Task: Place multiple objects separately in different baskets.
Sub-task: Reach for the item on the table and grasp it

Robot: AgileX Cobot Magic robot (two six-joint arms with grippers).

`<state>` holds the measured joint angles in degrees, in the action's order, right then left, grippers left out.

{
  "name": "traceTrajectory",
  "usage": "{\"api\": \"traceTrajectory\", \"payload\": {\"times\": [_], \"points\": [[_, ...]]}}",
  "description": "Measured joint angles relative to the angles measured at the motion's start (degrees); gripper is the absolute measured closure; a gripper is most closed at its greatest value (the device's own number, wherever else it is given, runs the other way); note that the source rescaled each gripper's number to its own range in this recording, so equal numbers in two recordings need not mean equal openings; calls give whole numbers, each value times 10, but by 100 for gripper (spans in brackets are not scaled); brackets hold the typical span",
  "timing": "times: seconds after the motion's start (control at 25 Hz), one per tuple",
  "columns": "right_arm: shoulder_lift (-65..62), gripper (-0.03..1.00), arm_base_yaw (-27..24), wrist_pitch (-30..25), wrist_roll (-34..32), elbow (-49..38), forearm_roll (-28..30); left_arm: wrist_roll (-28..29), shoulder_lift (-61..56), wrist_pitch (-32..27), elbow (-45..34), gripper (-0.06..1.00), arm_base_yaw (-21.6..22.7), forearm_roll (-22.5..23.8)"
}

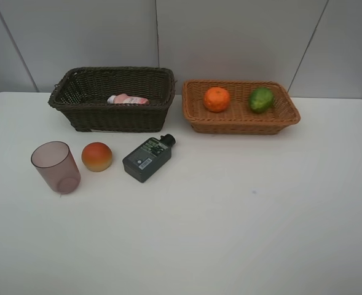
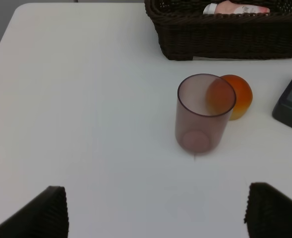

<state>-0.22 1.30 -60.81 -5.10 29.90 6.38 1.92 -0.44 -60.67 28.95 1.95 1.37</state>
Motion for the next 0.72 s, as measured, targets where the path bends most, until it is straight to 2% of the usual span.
{"api": "traceTrajectory", "payload": {"times": [0.72], "points": [[0,18,0,0,0,0,0,0,0,0,0,2,0,0]]}}
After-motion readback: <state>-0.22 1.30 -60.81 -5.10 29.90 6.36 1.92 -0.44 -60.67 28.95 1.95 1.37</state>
